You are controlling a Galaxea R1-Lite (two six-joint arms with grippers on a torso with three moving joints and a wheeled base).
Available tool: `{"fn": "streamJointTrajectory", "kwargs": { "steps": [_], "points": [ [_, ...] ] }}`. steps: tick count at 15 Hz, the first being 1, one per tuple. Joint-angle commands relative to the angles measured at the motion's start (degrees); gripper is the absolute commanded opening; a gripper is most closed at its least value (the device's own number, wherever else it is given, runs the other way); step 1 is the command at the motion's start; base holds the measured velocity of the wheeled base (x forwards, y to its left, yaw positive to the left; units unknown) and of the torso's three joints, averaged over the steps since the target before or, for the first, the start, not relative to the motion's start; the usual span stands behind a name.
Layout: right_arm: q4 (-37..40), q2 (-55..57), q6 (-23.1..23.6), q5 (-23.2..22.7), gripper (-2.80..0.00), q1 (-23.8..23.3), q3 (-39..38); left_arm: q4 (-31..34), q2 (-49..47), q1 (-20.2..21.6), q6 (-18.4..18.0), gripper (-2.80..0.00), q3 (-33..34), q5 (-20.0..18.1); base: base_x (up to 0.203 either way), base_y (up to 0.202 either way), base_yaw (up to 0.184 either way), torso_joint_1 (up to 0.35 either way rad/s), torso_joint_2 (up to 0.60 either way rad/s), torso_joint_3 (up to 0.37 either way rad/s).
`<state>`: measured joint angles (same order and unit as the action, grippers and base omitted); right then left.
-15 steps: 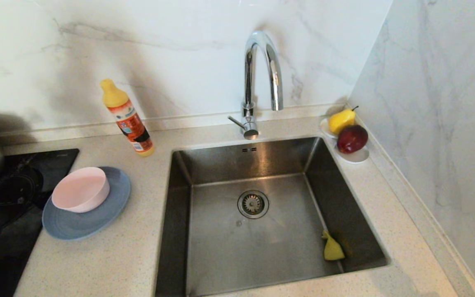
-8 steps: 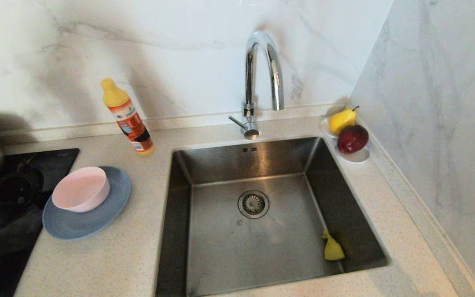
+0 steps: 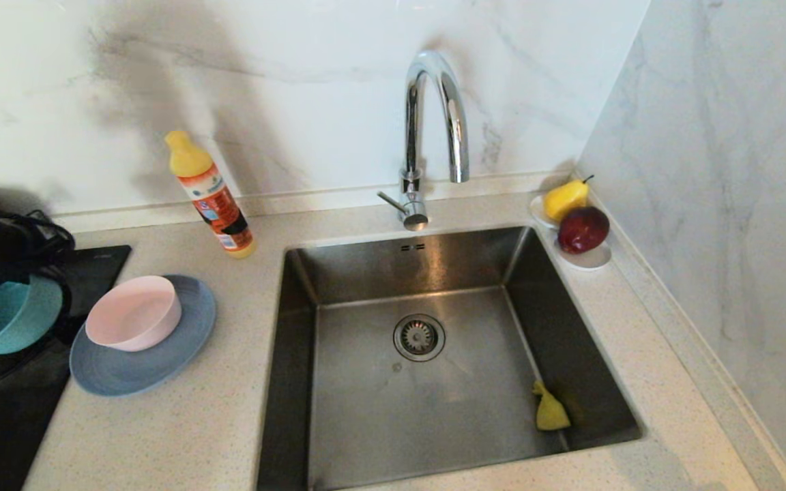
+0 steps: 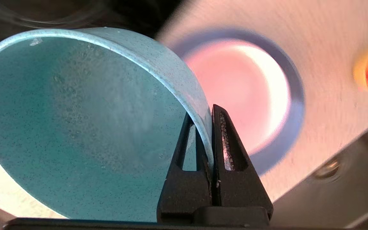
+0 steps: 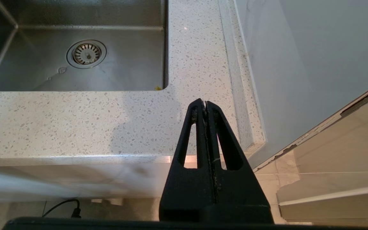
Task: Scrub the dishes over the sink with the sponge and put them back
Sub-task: Place the bowl on the bowl
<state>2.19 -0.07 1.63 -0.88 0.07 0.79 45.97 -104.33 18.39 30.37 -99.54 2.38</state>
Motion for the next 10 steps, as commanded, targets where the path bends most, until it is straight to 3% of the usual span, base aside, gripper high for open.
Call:
{"fn": "streamJointTrajectory", "kwargs": {
  "steps": [1,5,10],
  "points": [
    [0.00,-0.10,0.04,0.00,-2.80,0.01,0.00,0.33,-2.88,-6.88,0.80,-2.80,0.34,2.09,0.000,0.000,0.000,0.000,0.00,0.000],
    [0.00,-0.02,0.04,0.00,-2.80,0.01,0.00,-4.87,-4.49,-11.00,2.31,-2.80,5.64,2.69,0.000,0.000,0.000,0.000,0.00,0.000],
    [0.00,-0.10,0.04,0.00,-2.80,0.01,0.00,-6.68,-7.08,-11.36,2.94,-2.80,5.93,3.59,0.000,0.000,0.000,0.000,0.00,0.000]
  ]
}}
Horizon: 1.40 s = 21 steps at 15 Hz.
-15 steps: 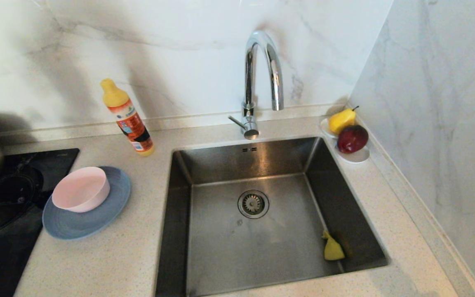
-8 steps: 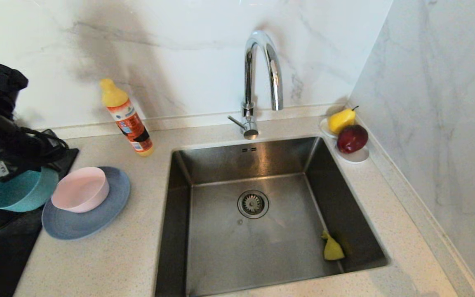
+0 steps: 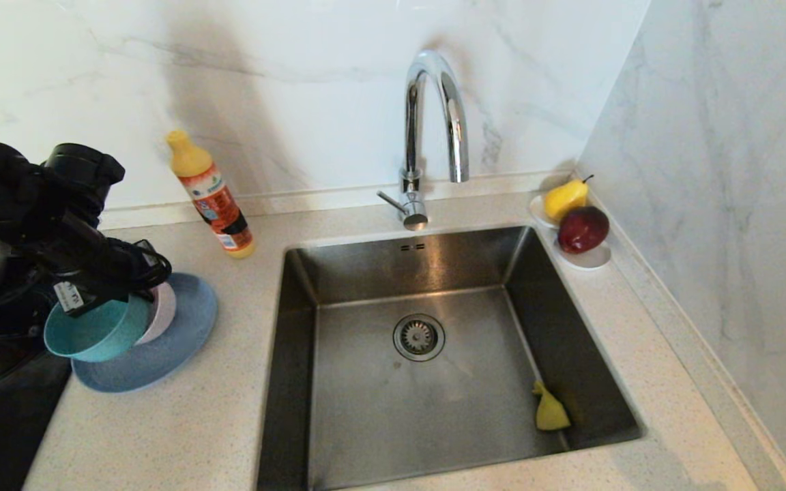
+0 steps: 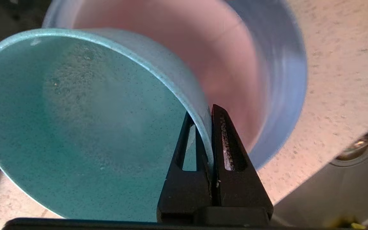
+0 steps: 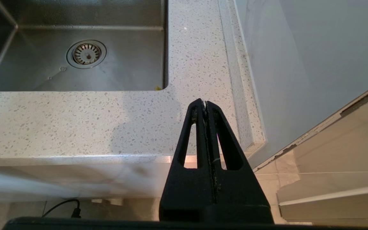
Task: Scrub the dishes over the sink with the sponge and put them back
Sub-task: Place the bowl on the bowl
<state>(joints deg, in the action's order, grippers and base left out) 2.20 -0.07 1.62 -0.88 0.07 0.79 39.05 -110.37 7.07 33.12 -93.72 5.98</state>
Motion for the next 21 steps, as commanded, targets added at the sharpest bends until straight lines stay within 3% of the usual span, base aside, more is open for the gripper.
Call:
{"fn": "streamJointTrajectory", "kwargs": {
  "steps": [1,13,21],
  "points": [
    [0.00,-0.03,0.05,0.00,-2.80,0.01,0.00,0.24,-1.33,0.05,0.28,-2.80,0.20,0.08,0.000,0.000,0.000,0.000,0.00,0.000],
    [0.00,-0.10,0.05,0.00,-2.80,0.01,0.00,-1.92,-4.20,-1.22,0.93,-2.80,-6.43,-0.07,0.000,0.000,0.000,0.000,0.00,0.000],
    [0.00,-0.10,0.05,0.00,-2.80,0.01,0.00,0.15,-6.45,-2.06,2.30,-2.80,-16.21,0.08,0.000,0.000,0.000,0.000,0.00,0.000]
  ]
}}
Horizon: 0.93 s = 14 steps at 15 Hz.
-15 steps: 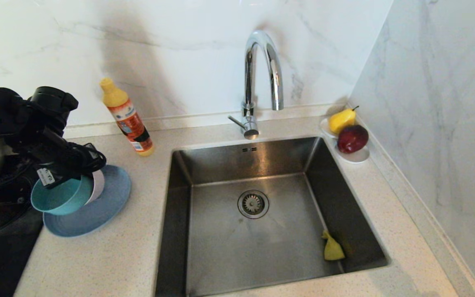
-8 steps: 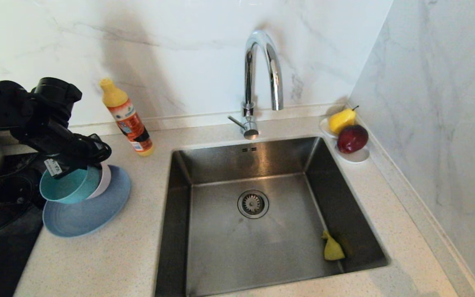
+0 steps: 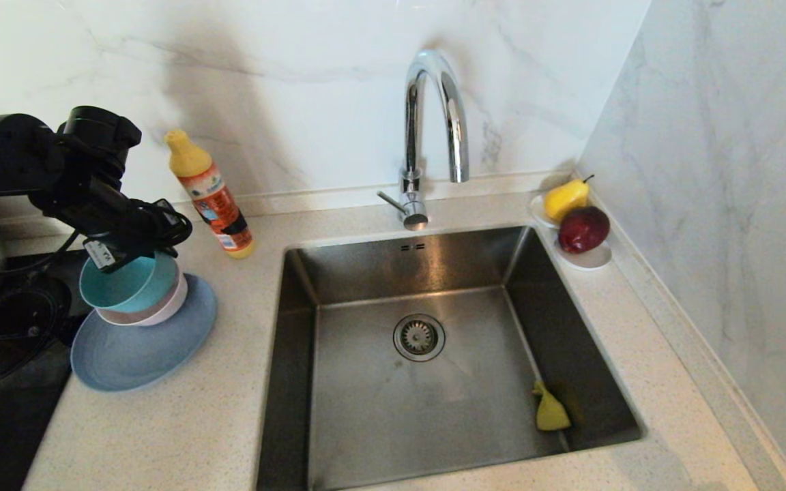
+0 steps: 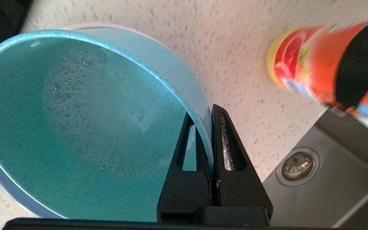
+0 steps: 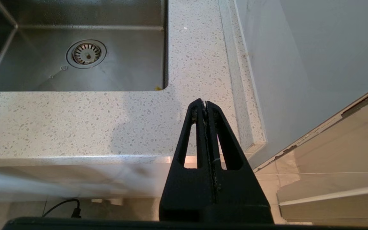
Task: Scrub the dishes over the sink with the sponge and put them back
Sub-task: Place the bowl on the bowl
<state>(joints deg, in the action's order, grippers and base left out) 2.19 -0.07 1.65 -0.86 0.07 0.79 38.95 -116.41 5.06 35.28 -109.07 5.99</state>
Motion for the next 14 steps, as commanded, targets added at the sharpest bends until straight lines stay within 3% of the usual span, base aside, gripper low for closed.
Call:
{"fn": "streamJointTrajectory", "kwargs": {
  "steps": [1,7,14],
  "points": [
    [0.01,-0.10,0.02,-0.02,-2.80,0.01,0.00,0.18,-1.18,-0.06,0.10,-2.80,-0.80,0.12,0.000,0.000,0.000,0.000,0.00,0.000],
    [0.01,-0.10,0.02,-0.02,-2.80,0.01,0.00,0.38,-3.43,-0.06,0.17,-2.80,0.35,-0.01,0.000,0.000,0.000,0.000,0.00,0.000],
    [0.01,-0.10,0.02,-0.02,-2.80,0.01,0.00,0.49,2.79,0.42,-0.28,-2.80,11.61,0.34,0.000,0.000,0.000,0.000,0.00,0.000]
  ]
}}
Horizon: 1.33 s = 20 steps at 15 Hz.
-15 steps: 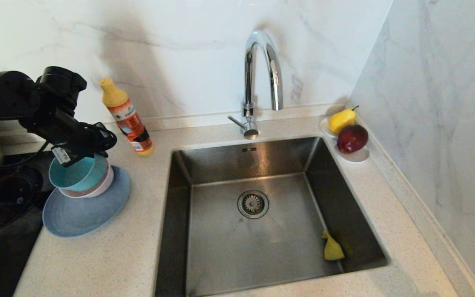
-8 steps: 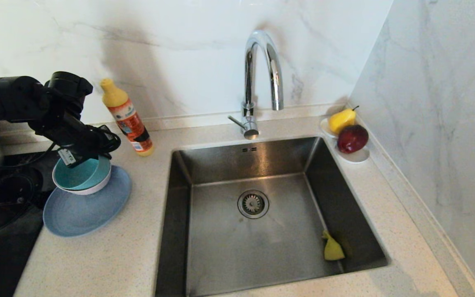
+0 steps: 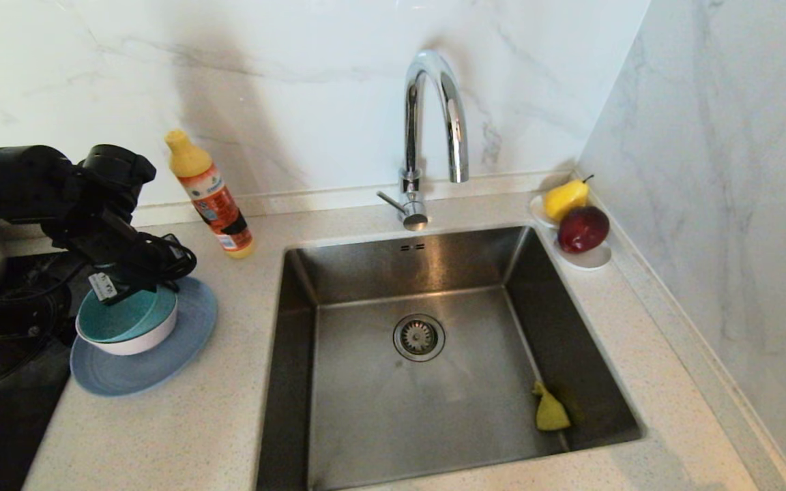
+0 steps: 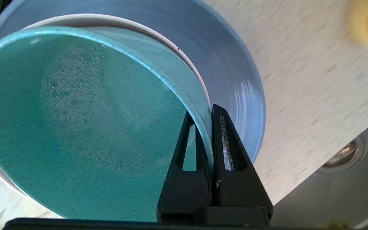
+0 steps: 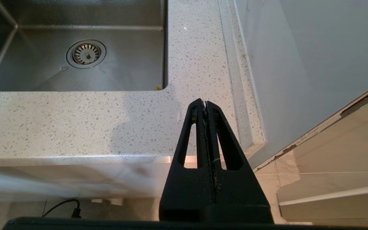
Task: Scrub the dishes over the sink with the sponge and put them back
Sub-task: Place the bowl on the bowl
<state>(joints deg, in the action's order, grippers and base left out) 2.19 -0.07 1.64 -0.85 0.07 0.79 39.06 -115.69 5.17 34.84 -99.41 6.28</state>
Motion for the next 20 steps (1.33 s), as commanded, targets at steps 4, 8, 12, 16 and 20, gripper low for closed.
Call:
{"fn": "streamJointTrajectory", "kwargs": {
  "steps": [4,8,12,16,20],
  "points": [
    [0.00,-0.01,0.03,-0.03,-2.80,0.01,0.00,0.58,3.72,0.38,-0.47,-2.80,2.11,0.02,0.000,0.000,0.000,0.000,0.00,0.000],
    [0.00,-0.10,0.03,-0.03,-2.80,0.01,0.00,0.58,4.07,0.39,-0.56,-2.80,2.38,0.14,0.000,0.000,0.000,0.000,0.00,0.000],
    [0.00,-0.10,0.03,-0.11,-2.80,0.01,0.00,0.49,3.72,0.46,-1.09,-2.80,3.69,1.18,0.000,0.000,0.000,0.000,0.00,0.000],
    [0.00,-0.10,0.03,-0.03,-2.80,0.01,0.00,0.40,3.56,0.54,-1.18,-2.80,3.61,1.46,0.000,0.000,0.000,0.000,0.00,0.000],
    [0.00,-0.06,0.03,-0.03,-2.80,0.01,0.00,0.16,4.43,0.54,-1.46,0.00,3.08,1.71,0.000,0.000,0.000,0.000,0.00,0.000]
  ]
}}
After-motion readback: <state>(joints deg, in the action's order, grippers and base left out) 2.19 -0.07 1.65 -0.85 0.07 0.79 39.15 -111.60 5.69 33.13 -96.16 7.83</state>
